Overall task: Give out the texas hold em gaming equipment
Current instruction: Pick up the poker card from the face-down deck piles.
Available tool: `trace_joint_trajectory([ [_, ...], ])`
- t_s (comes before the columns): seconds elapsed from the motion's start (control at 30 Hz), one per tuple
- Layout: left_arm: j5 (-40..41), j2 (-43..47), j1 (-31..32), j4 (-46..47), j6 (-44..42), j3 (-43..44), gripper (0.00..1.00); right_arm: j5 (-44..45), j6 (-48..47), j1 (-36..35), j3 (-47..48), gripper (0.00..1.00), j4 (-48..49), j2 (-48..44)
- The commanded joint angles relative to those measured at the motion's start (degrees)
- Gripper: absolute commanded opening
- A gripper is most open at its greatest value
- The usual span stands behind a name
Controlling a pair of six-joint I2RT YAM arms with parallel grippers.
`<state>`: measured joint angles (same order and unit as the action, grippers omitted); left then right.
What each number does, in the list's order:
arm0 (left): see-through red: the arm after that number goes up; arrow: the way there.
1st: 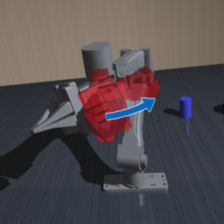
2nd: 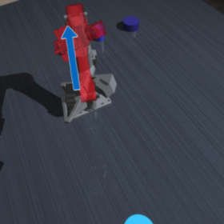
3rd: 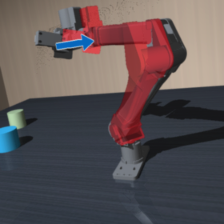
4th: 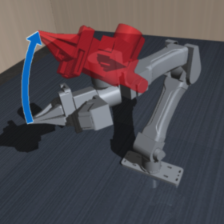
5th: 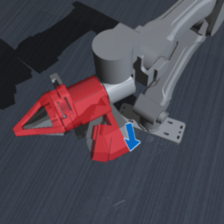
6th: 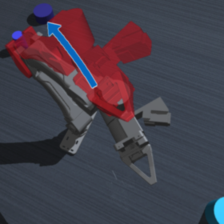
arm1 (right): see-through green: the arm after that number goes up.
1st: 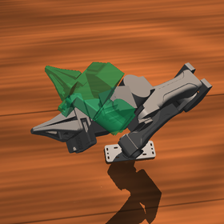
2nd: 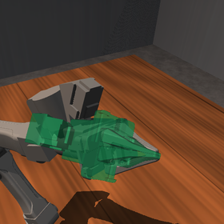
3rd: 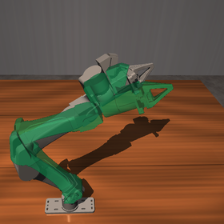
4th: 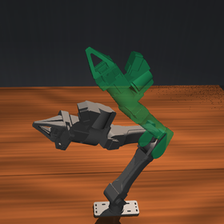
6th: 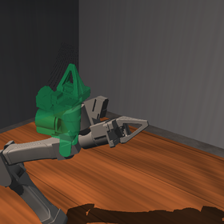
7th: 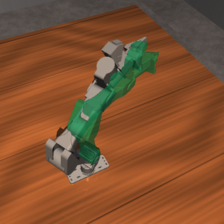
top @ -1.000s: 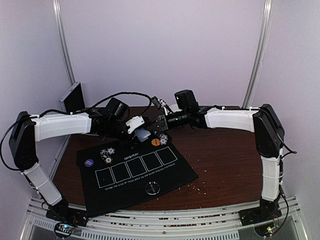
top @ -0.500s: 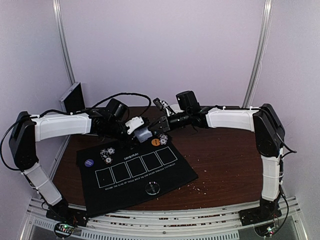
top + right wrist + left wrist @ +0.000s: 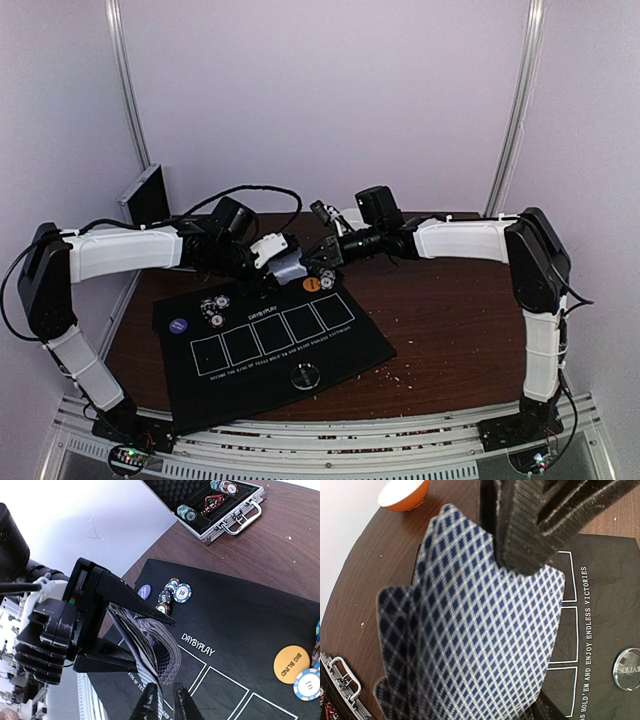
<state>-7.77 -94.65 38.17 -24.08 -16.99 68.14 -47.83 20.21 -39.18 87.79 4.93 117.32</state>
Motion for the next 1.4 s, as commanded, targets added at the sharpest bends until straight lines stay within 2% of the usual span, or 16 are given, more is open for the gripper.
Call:
trace_joint_trajectory([
  [0.0,-1.1,0.3,-0.5,1.6,0.5,0.0,0.51,-1.6,2.6,-0.5,-0.6,0.19,4.5,-0.9],
  [0.2,-1.2,0.1,-0.5,1.5,0.5,0.2,0.51,-2.1,3.4,-1.1,1.1,0.21,5.0,1.1],
  [0.33,-1.1,0.3,-0.5,1.5,0.5,-0.1,0.51,-2.1,3.3,-1.3,1.6,0.07,4.4,1.2],
  [0.43,-1.1,0.4,-0.5,1.5,0.5,-0.4,0.51,-1.0,1.7,-1.0,1.2,0.04,3.1,-0.1],
  [0.73,-1.3,0.4,-0.6,1.7,0.5,-0.6,0.51,1.5,-1.6,0.4,-0.4,0.08,-1.3,-2.9],
  [1.03,-1.8,0.1,-0.6,1.7,0.7,-0.2,0.51,-0.1,1.2,-1.4,1.2,0.12,2.4,-0.5],
  [1.2,-2.0,-0.1,-0.6,1.8,0.6,-0.2,0.51,0.0,3.0,-2.0,1.4,0.19,4.9,0.4],
  [1.3,-2.1,-0.2,-0.6,1.8,0.8,-0.2,0.51,1.4,2.8,-2.5,2.1,0.16,4.1,1.2],
  [1.37,-2.1,-0.1,-0.6,1.8,0.9,-0.3,0.51,2.4,2.4,-2.6,2.1,0.07,3.6,0.9],
])
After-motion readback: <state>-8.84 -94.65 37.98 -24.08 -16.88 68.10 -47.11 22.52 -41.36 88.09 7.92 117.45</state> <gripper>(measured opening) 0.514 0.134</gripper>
